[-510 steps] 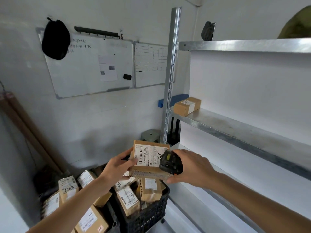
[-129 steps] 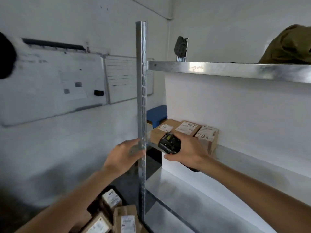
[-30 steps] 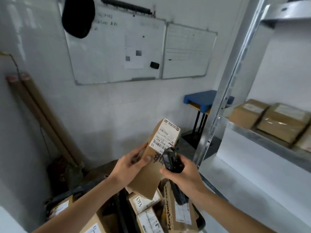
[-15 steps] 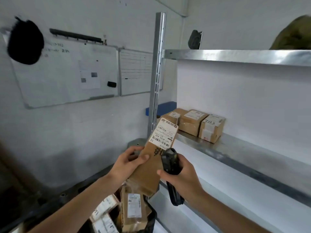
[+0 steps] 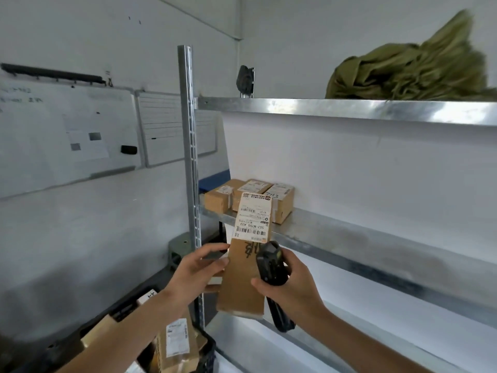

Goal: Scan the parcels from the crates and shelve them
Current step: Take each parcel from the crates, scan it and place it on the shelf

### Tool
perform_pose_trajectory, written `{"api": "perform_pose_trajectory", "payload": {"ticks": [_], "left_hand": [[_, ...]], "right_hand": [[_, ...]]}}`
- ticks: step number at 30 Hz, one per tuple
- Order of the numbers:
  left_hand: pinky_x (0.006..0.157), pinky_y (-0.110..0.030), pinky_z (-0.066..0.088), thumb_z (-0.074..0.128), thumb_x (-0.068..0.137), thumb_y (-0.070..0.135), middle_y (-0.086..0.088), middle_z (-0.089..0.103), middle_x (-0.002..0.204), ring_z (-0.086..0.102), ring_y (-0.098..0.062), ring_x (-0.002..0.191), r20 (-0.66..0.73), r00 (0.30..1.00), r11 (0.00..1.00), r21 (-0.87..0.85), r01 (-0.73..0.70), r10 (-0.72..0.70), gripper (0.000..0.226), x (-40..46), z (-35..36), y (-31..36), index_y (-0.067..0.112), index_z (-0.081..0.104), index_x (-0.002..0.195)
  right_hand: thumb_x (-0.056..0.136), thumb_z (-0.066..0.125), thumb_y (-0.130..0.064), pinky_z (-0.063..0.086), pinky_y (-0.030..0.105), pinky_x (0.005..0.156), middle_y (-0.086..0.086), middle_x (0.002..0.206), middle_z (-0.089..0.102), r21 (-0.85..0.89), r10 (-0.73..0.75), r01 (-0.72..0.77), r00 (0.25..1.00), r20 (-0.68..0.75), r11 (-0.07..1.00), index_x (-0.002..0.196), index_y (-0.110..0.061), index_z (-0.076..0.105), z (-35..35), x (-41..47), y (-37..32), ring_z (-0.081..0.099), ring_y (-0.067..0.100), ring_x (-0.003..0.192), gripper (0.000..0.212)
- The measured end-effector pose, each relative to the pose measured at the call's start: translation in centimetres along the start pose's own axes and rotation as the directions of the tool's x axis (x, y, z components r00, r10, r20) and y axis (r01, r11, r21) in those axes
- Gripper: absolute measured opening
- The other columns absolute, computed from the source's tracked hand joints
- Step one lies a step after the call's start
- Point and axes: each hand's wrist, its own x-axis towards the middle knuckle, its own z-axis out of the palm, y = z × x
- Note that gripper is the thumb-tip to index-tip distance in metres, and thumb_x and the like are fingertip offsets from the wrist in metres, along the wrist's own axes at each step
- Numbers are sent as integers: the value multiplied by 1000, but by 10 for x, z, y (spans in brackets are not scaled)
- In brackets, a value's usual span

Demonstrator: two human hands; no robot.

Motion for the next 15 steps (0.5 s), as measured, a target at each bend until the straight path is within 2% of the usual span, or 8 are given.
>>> {"api": "perform_pose_trajectory", "payload": {"ticks": [5,8,12,15], "left_hand": [[88,-45,60,73,88,19,12,72,121,70,-15,109,182,982,999,-24,46,-40,55,-9,15,-7,47,58,132],[96,-49,57,72,91,11,17,66,130,67,-17,116,254,966,997,-56,57,-41,65,-19,22,-13,50,50,139],[100,-60,51,74,90,14,21,66,127,66,-17,117,270,963,999,-49,17,-3,58,-30,26,-14,42,53,135],[95,-54,56,73,90,12,8,66,131,66,-20,118,264,964,997,-70,-20,38,56,-37,28,-11,34,54,138]], "right_hand": [[70,90,-34,58,24,82,-24,109,72,-28,23,-26,996,-87,999,124,-39,61,-7,-14,3,66,-3,103,61],[71,91,-30,54,18,79,-22,112,71,-33,16,-20,991,-134,999,125,-38,60,-7,-24,0,62,-10,101,63],[71,91,-31,54,17,78,-23,114,69,-26,24,-29,983,-182,999,126,-37,58,-9,-36,-4,63,-7,102,65],[73,91,-29,55,18,78,-24,115,67,6,34,-33,978,-205,999,125,-38,56,-10,-45,-8,63,-5,102,63]]}}
